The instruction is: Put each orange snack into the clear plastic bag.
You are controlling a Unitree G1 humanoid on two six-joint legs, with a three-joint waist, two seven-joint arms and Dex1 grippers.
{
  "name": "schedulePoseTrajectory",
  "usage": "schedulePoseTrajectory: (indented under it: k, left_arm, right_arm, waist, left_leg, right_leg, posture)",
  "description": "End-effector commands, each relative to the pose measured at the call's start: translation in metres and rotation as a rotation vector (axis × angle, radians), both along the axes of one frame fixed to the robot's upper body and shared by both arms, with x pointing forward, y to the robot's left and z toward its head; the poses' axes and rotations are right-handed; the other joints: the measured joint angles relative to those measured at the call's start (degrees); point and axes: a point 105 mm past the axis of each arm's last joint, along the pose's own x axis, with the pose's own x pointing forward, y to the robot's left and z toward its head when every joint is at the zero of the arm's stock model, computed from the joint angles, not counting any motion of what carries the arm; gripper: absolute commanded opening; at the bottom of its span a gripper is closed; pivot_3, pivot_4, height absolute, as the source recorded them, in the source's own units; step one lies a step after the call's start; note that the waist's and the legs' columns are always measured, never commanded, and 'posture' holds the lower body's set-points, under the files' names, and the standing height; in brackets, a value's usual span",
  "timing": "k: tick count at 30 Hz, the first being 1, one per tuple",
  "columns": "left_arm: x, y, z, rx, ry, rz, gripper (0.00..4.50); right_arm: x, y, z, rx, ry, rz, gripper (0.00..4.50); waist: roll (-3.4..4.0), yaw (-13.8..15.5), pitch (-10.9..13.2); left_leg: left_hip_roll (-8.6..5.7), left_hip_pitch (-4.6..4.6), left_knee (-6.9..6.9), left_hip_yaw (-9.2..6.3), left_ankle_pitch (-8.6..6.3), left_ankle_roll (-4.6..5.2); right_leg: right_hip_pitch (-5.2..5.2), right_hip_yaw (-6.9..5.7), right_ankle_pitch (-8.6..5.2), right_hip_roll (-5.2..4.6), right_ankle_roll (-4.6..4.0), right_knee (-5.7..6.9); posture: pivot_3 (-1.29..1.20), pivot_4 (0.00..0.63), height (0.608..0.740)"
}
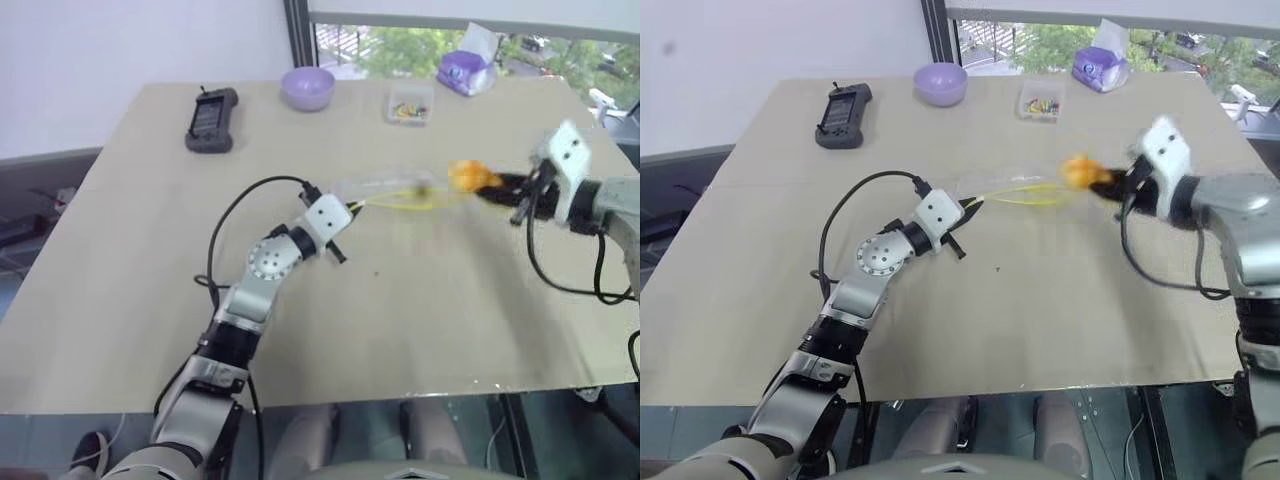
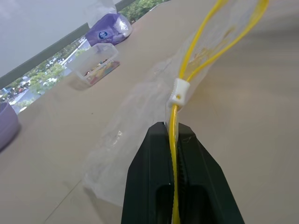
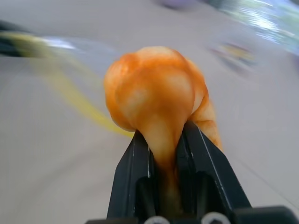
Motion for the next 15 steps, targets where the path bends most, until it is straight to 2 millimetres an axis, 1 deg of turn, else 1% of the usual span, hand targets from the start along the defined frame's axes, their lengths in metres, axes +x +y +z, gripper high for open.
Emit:
schedulePoseTrajectory:
  k: [1, 3, 6, 10, 15]
  left_arm:
    - [0.000, -0.003, 0.013, -0.011, -0.051, -0.011, 0.00]
    - [0.000, -0.003, 0.013, -0.011, -0.052, -0.014, 0.00]
    - [-0.001, -0.004, 0.013, -0.010, -0.055, -0.017, 0.00]
    - [-0.003, -0.006, 0.014, 0.000, -0.066, -0.029, 0.00]
    - [-0.004, -0.006, 0.014, 0.019, -0.079, -0.039, 0.00]
  right_arm:
    - [-0.010, 0.019, -0.005, -0.095, -0.003, 0.088, 0.06]
    - [-0.006, 0.027, -0.014, -0.147, -0.005, 0.095, 0.06]
    - [0.002, 0.032, -0.020, -0.153, -0.003, 0.073, 0.06]
    - [0.014, 0.031, -0.019, -0.150, -0.004, 0.021, 0.06]
    - [0.020, 0.026, -0.015, -0.156, 0.000, -0.023, 0.06]
  waist:
    - [0.00, 0.19, 0.00]
    - [0.00, 0.34, 0.00]
    - [-0.01, 0.42, 0.00]
    - [-0.01, 0.49, 0.00]
    - [-0.01, 0.52, 0.00]
  left_leg:
    - [0.00, 0.00, 0.01, -0.01, 0.00, 0.00]
    - [-0.01, 0.00, 0.03, -0.01, 0.00, 0.00]
    - [-0.01, -0.03, 0.02, -0.03, 0.01, -0.01]
    - [-0.01, -0.03, 0.01, -0.04, 0.01, -0.01]
    - [-0.01, -0.04, 0.01, -0.04, 0.01, -0.01]
  right_leg:
    - [0.00, 0.00, 0.00, -0.02, 0.00, 0.01]
    - [0.01, 0.00, 0.00, -0.05, 0.00, 0.01]
    - [-0.02, -0.01, 0.00, -0.05, 0.00, 0.01]
    - [-0.02, -0.01, 0.00, -0.05, 0.00, 0.00]
    - [-0.02, -0.02, 0.00, -0.06, 0.00, -0.01]
  posture:
    - [0.00, 0.150, 0.740]
    - [0.00, 0.150, 0.740]
    - [0.00, 0.150, 0.740]
    - [0.00, 0.150, 0.740]
    - [0.00, 0.150, 0.740]
